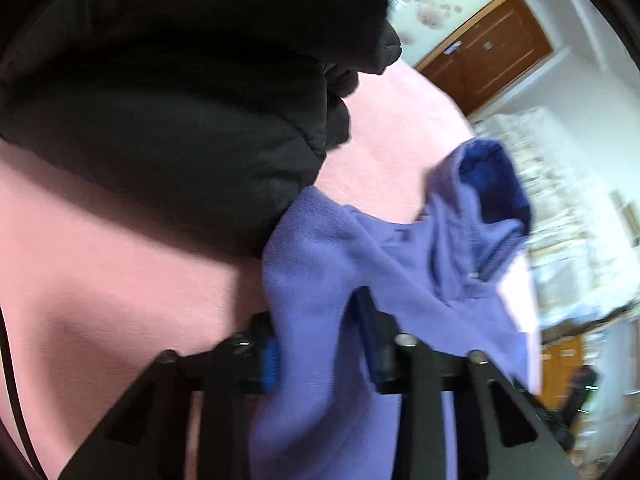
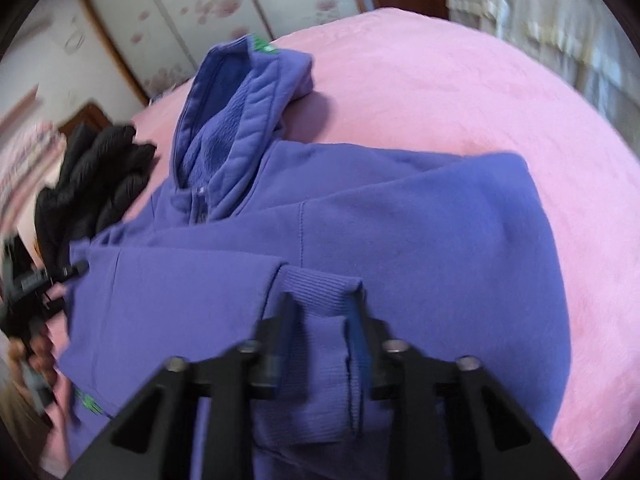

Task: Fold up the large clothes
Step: 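Lay the sleeve cuff flat across the hoodie front with the right tool, release, then grasp the hood tip by its green tag with the right tool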

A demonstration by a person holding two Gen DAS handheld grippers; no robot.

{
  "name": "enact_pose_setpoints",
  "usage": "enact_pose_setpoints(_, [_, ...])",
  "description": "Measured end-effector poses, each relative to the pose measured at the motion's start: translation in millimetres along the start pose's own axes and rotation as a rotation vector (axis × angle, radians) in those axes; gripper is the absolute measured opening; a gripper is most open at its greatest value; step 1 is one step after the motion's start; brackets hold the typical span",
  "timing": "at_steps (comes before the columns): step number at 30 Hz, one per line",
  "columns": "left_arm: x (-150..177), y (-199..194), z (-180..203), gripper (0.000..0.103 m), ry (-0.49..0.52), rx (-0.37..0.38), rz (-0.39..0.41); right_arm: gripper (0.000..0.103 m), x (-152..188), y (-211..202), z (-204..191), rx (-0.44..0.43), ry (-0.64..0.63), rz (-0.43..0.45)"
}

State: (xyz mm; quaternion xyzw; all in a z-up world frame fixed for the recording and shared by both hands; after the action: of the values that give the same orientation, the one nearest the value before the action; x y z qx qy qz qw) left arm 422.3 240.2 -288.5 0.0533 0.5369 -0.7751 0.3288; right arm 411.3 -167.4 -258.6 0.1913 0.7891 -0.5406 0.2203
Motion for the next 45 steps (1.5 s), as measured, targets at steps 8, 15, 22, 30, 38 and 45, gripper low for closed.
enact_pose_setpoints(8, [11.8, 2.2, 25.3, 0.017, 0.216, -0.278, 0.116, 0.011, 13.9, -3.1, -11.1, 0.236, -0.129, 0.106])
enact_pose_setpoints(15, [16.8, 9.7, 30.5, 0.027, 0.305, -0.378, 0.155, 0.017, 17.7, 5.0, -15.0, 0.309, -0.165, 0.076])
enact_pose_setpoints(22, [19.1, -38.5, 46.2, 0.067, 0.373, -0.425, 0.227, 0.021, 15.6, -20.2, -16.1, 0.261, -0.105, 0.07])
enact_pose_setpoints(30, [29.2, -108.6, 87.8, 0.077, 0.412, -0.336, 0.315, 0.021, 1.3, -52.8, -36.0, 0.176, -0.089, 0.103])
enact_pose_setpoints(38, [50.9, -119.3, 116.3, 0.082, 0.396, -0.274, 0.281, 0.021, -9.6, -77.6, -71.2, 0.075, -0.104, 0.149])
enact_pose_setpoints(45, [86.6, -77.6, 103.9, 0.083, 0.331, -0.276, 0.197, 0.021, -22.4, -68.1, -76.7, 0.075, -0.118, 0.138])
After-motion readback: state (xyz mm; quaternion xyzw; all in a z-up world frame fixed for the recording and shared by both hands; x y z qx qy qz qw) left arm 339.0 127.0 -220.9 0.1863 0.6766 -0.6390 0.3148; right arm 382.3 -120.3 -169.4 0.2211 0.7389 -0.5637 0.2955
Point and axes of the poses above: each gripper's, at about its wrist camera, not at the fingertips, and y roughly the way its jaws point, z to its right, x to its underside, the point moved 4 cm from there along y, roughly the way its jaws point, and after that the axes turned 6 degrees about -x, right-handed, at the moved point
